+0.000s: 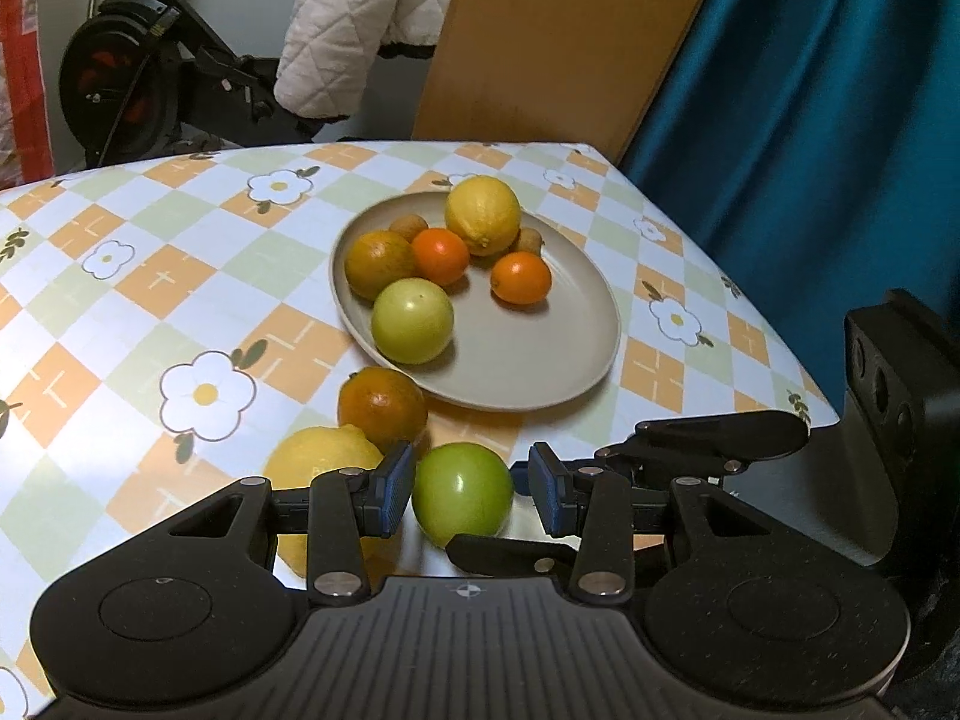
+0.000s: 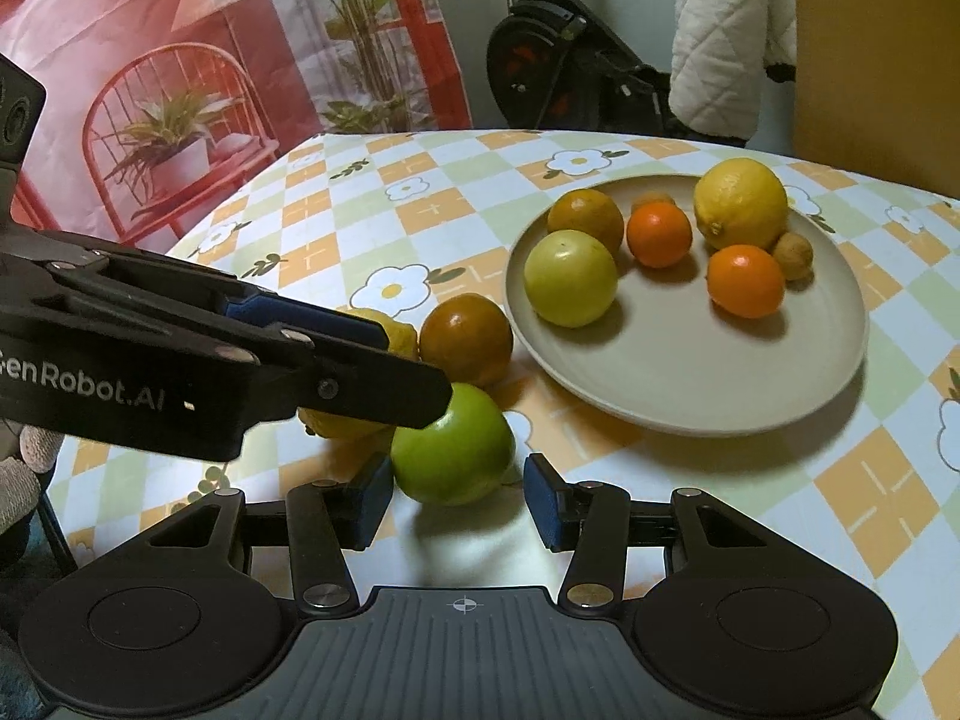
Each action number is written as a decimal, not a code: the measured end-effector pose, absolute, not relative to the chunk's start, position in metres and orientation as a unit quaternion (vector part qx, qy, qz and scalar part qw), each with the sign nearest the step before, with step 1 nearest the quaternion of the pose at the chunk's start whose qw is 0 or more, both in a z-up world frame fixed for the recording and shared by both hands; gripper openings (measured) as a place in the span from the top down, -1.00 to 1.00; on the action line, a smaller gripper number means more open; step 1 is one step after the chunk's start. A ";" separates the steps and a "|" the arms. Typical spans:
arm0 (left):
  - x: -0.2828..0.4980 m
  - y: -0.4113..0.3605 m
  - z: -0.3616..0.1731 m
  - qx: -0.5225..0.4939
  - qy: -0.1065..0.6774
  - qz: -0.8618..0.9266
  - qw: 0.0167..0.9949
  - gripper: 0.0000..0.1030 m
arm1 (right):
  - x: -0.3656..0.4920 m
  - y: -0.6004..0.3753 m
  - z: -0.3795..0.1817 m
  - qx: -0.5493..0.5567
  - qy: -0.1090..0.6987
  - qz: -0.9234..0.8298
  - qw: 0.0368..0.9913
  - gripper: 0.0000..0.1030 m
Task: Organize fruits
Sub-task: 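Close the left tool on the green apple and lift it, then carry the green apple over the beige plate with the left tool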
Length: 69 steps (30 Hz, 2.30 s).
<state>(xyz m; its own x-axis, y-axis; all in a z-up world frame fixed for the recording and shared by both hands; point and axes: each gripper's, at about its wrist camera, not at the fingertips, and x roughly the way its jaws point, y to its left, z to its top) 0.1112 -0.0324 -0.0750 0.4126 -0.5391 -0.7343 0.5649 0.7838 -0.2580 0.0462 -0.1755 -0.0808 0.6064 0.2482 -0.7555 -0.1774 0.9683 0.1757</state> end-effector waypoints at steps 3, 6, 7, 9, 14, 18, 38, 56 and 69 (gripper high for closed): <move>0.113 -0.035 -0.081 0.018 0.439 -0.324 0.838 0.15 | 0.044 -0.178 -0.082 0.047 0.424 0.117 0.897 0.15; 0.114 -0.038 -0.087 0.022 0.445 -0.318 0.836 0.15 | 0.043 -0.180 -0.082 0.050 0.422 0.116 0.898 0.15; 0.114 -0.039 -0.088 0.024 0.447 -0.318 0.836 0.15 | 0.044 -0.180 -0.082 0.051 0.422 0.116 0.898 0.15; 0.114 -0.041 -0.090 0.029 0.450 -0.317 0.834 0.16 | 0.043 -0.180 -0.082 0.051 0.422 0.116 0.898 0.15; 0.117 -0.046 -0.092 0.034 0.447 -0.320 0.835 0.16 | 0.043 -0.179 -0.083 0.052 0.420 0.115 0.899 0.15; 0.117 -0.049 -0.093 0.038 0.448 -0.324 0.832 0.15 | 0.043 -0.180 -0.084 0.054 0.420 0.114 0.899 0.15; 0.120 -0.053 -0.099 0.032 0.448 -0.328 0.831 0.09 | 0.044 -0.184 -0.090 0.070 0.415 0.111 0.900 0.15; 0.122 -0.059 -0.082 0.025 0.429 -0.340 0.837 0.09 | 0.039 -0.193 -0.069 0.056 0.379 0.101 0.918 0.16; 0.145 -0.091 -0.069 0.036 0.411 -0.351 0.841 0.09 | 0.056 -0.217 -0.053 0.041 0.351 0.072 0.933 0.16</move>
<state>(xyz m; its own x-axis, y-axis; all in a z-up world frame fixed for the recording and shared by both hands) 0.1446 -0.0913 -0.0686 0.4157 -0.5611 -0.7158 0.6200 0.7506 -0.2284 0.0556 -0.2166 -0.0535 0.7430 0.1625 -0.6492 -0.1045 0.9864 0.1272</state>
